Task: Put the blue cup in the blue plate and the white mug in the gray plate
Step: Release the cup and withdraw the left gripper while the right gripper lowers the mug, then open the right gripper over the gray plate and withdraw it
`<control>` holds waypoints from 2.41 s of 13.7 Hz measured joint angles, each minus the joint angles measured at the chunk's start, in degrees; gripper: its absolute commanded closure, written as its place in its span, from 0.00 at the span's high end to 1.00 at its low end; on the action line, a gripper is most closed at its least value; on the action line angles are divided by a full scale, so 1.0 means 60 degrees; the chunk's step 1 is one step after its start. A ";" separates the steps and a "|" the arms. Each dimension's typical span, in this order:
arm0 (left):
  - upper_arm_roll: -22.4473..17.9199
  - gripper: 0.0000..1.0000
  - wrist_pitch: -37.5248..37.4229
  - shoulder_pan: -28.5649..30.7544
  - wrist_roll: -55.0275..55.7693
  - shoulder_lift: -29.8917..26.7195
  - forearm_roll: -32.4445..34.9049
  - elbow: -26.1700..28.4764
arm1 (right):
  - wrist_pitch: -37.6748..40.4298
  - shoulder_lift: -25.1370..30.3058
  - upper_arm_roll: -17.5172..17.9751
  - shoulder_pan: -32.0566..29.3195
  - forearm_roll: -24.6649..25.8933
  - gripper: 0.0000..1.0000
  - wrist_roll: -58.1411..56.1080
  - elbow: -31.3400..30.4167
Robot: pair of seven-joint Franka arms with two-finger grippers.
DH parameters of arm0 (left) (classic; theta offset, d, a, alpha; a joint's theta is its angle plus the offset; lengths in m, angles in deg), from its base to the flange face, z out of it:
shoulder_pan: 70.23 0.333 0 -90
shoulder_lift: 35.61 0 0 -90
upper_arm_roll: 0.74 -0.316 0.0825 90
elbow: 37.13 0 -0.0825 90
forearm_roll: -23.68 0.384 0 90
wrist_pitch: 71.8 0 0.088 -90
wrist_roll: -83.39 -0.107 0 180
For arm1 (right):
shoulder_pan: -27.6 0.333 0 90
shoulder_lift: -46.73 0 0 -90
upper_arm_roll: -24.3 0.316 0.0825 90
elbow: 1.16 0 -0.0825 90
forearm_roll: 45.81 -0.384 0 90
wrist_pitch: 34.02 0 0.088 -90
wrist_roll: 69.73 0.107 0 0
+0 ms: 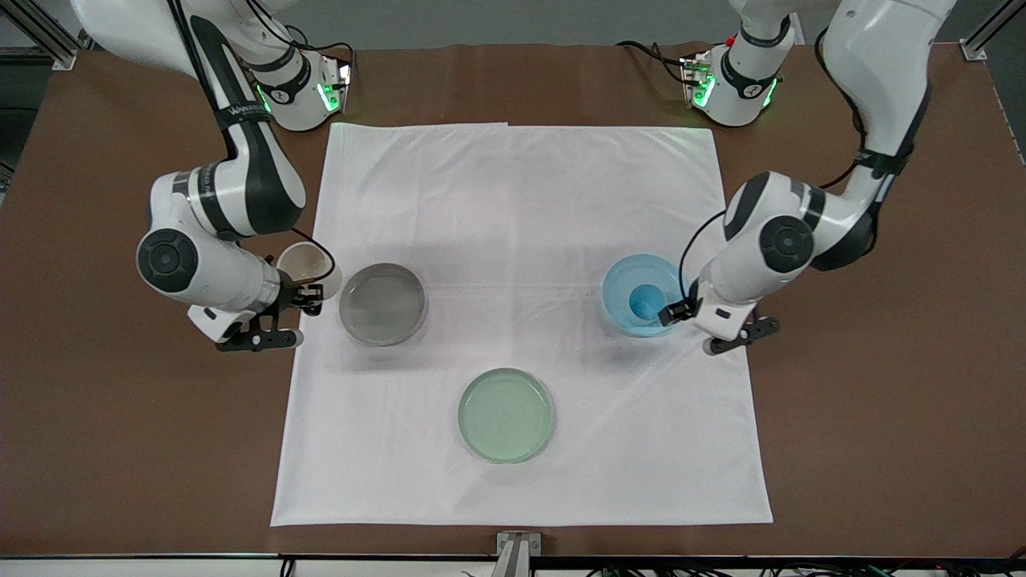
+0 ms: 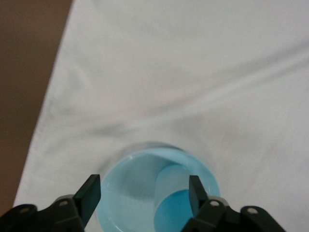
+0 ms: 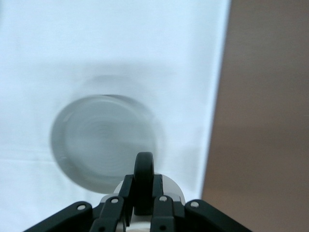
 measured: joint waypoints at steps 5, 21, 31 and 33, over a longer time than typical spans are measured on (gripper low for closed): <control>-0.0013 1.00 -0.1685 0.1243 -0.1063 -0.0460 0.0004 -0.2042 | -0.1263 -0.0842 -0.0010 0.0753 -0.0391 0.03 0.0918 -0.0007; 0.0083 1.00 -0.7591 0.2968 -0.6234 -0.2221 -0.0019 -0.5008 | -0.2030 -0.1844 -0.0218 0.1152 -0.0315 1.00 0.1825 0.0201; -0.2568 1.00 -0.8078 0.0634 -0.6868 -0.4282 -0.1154 -0.3167 | 0.3630 0.1384 -0.0844 0.0366 -0.0210 1.00 0.1815 0.0869; -0.2689 1.00 -0.7907 0.0447 -0.6868 -0.4577 -0.1157 -0.2775 | 0.4771 0.2473 -0.0885 -0.0259 0.0163 1.00 0.1725 0.0818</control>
